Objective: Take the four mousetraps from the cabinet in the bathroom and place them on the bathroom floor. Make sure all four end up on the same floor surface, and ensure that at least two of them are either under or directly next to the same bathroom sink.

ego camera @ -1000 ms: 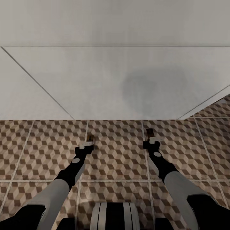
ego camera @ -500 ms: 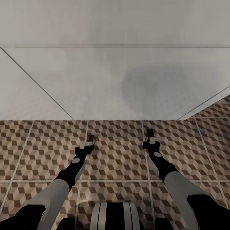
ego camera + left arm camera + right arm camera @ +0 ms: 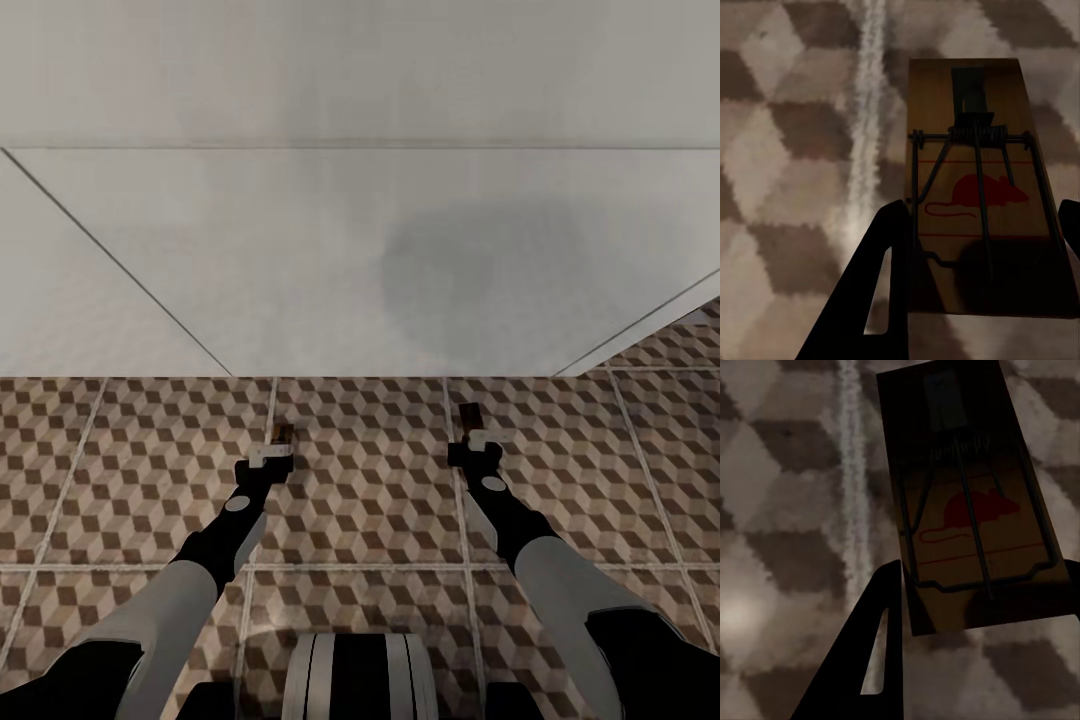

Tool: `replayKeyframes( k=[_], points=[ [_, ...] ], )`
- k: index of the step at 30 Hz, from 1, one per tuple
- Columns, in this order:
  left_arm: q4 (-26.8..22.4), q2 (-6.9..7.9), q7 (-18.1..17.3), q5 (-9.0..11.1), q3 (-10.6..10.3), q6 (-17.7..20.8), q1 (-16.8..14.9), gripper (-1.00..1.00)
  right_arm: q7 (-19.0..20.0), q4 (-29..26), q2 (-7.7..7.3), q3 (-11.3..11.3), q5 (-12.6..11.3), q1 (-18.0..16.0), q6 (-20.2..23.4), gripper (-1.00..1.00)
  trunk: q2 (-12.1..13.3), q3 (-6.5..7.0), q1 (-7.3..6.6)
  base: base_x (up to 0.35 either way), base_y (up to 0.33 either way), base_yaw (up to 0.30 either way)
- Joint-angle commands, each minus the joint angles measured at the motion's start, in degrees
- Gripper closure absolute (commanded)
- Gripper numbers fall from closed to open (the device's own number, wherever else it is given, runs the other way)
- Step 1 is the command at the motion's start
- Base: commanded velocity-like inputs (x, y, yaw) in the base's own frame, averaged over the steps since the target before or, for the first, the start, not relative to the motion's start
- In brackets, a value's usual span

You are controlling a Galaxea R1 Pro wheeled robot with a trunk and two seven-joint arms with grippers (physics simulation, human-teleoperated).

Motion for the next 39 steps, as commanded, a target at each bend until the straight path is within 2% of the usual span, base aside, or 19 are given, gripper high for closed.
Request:
replayKeyframes(
  k=[1, 10, 30, 39],
  points=[
    [0.1, 0.0, 0.3, -0.2, -0.1, -0.1, 0.0, 1.0, -0.4, 0.1, -0.07, 0.5, -0.5, 0.0, -0.2, 1.0, 0.0, -0.03, -0.01, 0.0, 0.0, 0.0],
    [0.5, -0.22, -0.3, -0.2, -0.1, 0.1, 0.0, 1.0, -0.3, 1.8, -0.05, 0.6, 0.1, 0.0, -0.2, 1.0, 0.0, -0.03, -0.01, 0.0, 0.0, 0.0],
    [-0.1, -0.16, 0.3, 0.3, 0.2, -1.1, 0.0, 1.0, -0.7, 1.0, -0.1, 0.5, -0.1, 0.0, -0.2, 1.0, 0.0, -0.03, -0.01, 0.0, 0.0, 0.0],
    [-1.1, -0.18, -0.5, 0.4, 0.0, -1.0, 0.0, 1.0, -0.8, -1.4, -0.39, 0.5, 0.2, 0.0, 1.2, 1.0, 0.0, -0.03, -0.01, 0.0, 0.0, 0.0]
  ],
)
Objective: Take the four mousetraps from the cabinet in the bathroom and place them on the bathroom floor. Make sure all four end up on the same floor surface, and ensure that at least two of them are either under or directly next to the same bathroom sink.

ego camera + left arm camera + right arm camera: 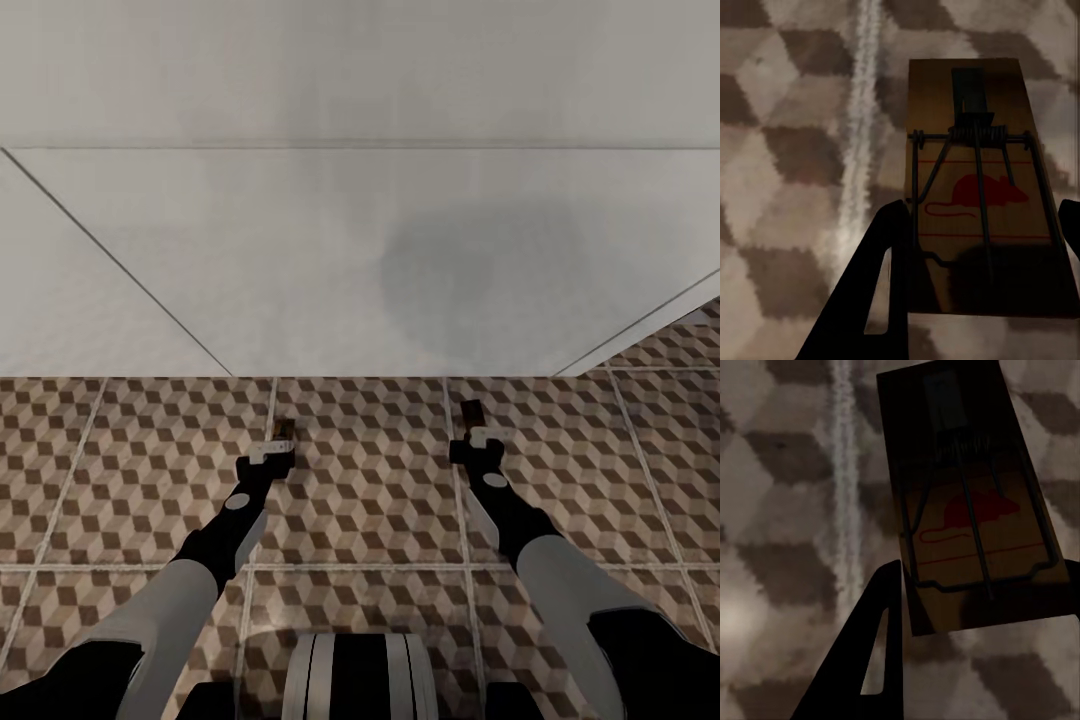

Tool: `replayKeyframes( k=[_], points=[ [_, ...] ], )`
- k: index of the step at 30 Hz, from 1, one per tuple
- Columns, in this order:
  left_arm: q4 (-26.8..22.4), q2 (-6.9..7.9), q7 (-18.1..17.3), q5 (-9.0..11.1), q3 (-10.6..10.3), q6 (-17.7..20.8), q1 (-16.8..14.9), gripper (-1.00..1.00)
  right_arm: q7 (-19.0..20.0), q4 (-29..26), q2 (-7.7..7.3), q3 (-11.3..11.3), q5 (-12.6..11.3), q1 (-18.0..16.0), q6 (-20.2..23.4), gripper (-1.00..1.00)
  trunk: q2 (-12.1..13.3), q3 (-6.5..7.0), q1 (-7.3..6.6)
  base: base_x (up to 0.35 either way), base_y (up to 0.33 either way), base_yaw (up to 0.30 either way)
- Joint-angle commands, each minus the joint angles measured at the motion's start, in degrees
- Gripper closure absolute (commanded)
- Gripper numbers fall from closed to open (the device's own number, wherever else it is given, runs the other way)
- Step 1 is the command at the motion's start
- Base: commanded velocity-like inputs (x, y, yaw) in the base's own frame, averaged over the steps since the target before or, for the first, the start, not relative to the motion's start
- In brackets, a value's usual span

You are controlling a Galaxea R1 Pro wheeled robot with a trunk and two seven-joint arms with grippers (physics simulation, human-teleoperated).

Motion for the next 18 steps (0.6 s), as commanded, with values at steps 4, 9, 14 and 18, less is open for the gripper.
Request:
replayKeyframes(
  k=[4, 9, 14, 18],
  points=[
    [-0.2, 0.01, 0.0, -0.1, 0.1, -0.3, 0.0, 1.0, -0.5, -1.1, -0.13, 0.5, -0.2, 0.0, 3.1, 1.0, 0.0, -0.03, -0.01, 0.0, 0.0, 0.0],
    [-0.4, 0.06, 0.0, 0.0, 0.3, -0.3, 0.0, 1.0, -0.5, -2.0, -0.15, 0.6, -0.1, 0.0, 4.5, 1.0, 0.0, -0.03, -0.01, 0.0, 0.0, 0.0],
    [-1.6, 0.09, 0.0, 0.0, 0.2, -0.3, 0.0, 1.0, -0.6, -3.3, 0.0, 0.7, 0.0, 0.0, 4.7, 1.0, 0.0, -0.03, -0.01, 0.0, 0.0, 0.0],
    [-3.5, 0.18, 0.0, 0.0, 0.0, -0.3, 0.0, 1.0, -0.8, -3.2, 0.06, 0.7, 0.0, 0.0, 4.7, 1.0, 0.0, -0.03, -0.01, 0.0, 0.0, 0.0]
  ],
)
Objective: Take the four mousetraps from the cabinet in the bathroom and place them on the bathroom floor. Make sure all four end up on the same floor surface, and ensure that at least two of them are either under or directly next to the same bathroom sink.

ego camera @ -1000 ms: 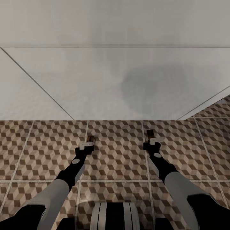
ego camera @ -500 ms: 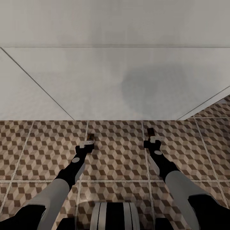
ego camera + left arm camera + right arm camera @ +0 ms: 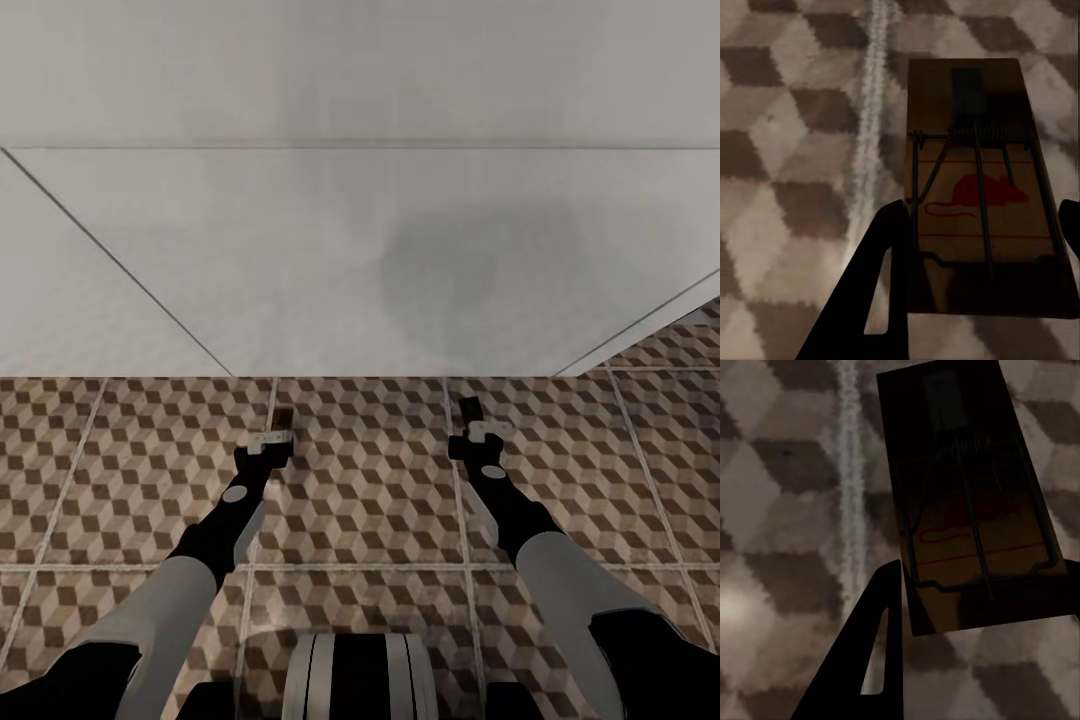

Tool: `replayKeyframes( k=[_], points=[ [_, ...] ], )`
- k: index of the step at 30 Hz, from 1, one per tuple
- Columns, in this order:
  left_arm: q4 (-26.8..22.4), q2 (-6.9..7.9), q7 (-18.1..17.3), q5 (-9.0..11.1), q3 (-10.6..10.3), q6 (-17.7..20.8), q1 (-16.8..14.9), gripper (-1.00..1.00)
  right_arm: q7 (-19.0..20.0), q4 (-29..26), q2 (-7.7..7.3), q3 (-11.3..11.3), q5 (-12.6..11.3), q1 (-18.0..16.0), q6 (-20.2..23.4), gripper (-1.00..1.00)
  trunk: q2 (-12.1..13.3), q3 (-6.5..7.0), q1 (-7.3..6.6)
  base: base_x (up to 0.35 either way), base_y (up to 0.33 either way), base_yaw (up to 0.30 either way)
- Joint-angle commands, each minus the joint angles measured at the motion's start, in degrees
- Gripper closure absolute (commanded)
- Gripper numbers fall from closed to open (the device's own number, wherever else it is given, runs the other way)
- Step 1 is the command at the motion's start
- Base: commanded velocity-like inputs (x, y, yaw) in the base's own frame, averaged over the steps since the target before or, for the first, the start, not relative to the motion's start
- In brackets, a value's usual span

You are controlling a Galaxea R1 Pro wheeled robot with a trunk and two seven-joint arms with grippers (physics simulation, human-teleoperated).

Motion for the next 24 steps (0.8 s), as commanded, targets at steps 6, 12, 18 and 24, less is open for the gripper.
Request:
replayKeyframes(
  k=[6, 12, 18, 24],
  points=[
    [-0.1, 0.9, -2.2, 0.2, 0.1, 0.0, 0.0, 1.0, -0.6, 0.3, 0.24, 0.4, -0.6, 0.0, -0.4, 1.0, 0.0, -0.03, -0.01, 0.0, 0.0, 0.0],
    [-0.1, 4.87, -8.0, 3.5, 2.3, 0.4, 0.0, 1.0, -0.6, 0.7, 0.77, 0.5, -0.8, 0.0, -0.4, 1.0, 0.0, -0.03, -0.01, 0.0, 0.0, 0.0],
    [0.1, 7.27, -9.4, 6.6, 4.0, 1.2, 0.0, 1.0, -0.6, 3.5, 3.86, 0.5, -0.8, 0.0, -0.4, 1.0, 0.0, -0.03, -0.01, 0.0, 0.0, 0.0],
    [0.2, 7.89, -9.6, 7.1, 4.2, 1.4, 0.0, 1.0, -0.6, 4.4, 4.51, 0.5, -0.8, 0.0, -0.4, 1.0, 0.0, -0.03, -0.01, 0.0, 0.0, 0.0]
  ],
)
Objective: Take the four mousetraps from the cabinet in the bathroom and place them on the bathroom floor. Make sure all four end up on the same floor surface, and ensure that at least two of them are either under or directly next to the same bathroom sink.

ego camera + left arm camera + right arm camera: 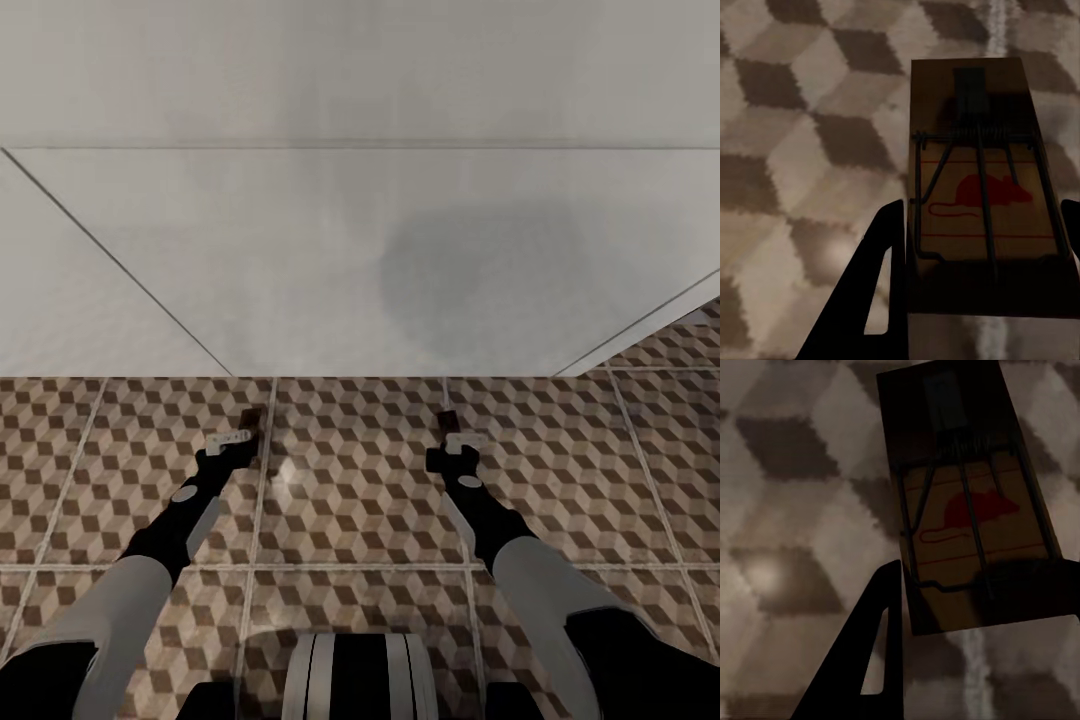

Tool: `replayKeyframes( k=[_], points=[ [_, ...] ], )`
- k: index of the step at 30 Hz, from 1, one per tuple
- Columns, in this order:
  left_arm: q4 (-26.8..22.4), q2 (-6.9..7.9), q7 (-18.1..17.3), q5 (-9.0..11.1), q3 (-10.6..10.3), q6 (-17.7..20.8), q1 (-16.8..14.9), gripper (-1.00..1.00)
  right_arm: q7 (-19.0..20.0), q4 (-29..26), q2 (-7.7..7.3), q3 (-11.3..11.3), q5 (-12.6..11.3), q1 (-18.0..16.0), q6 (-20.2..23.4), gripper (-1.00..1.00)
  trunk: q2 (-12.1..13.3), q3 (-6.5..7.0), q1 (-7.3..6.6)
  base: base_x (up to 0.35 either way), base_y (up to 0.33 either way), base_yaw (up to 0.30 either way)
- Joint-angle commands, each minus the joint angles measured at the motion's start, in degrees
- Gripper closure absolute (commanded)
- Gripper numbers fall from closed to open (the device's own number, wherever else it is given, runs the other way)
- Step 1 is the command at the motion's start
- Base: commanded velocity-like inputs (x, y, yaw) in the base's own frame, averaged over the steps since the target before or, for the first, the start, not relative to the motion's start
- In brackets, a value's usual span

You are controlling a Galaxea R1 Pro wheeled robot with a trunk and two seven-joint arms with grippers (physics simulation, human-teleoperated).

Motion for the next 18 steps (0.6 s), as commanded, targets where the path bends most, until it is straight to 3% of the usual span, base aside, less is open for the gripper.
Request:
replayKeyframes(
  k=[1, 14, 18],
  points=[
    [0.0, 0.02, -0.2, 0.6, 0.0, -0.1, 0.0, 1.0, -0.4, 0.1, -0.01, 0.4, -0.4, 0.0, -0.2, 1.0, 0.0, -0.03, -0.01, 0.0, 0.0, 0.0],
    [-0.7, 0.05, -0.2, 0.5, 0.1, -0.6, 0.0, 1.0, -0.4, 0.5, 0.01, 0.5, -0.4, 0.0, -0.2, 1.0, 0.0, -0.03, -0.01, 0.001, 0.0, 0.0],
    [-0.7, -0.03, -0.2, 0.4, 0.1, -0.6, 0.0, 1.0, -0.4, 0.5, -0.01, 0.5, -0.4, 0.0, -0.2, 1.0, 0.0, -0.03, -0.01, 0.142, 0.0, 0.0]
  ],
)
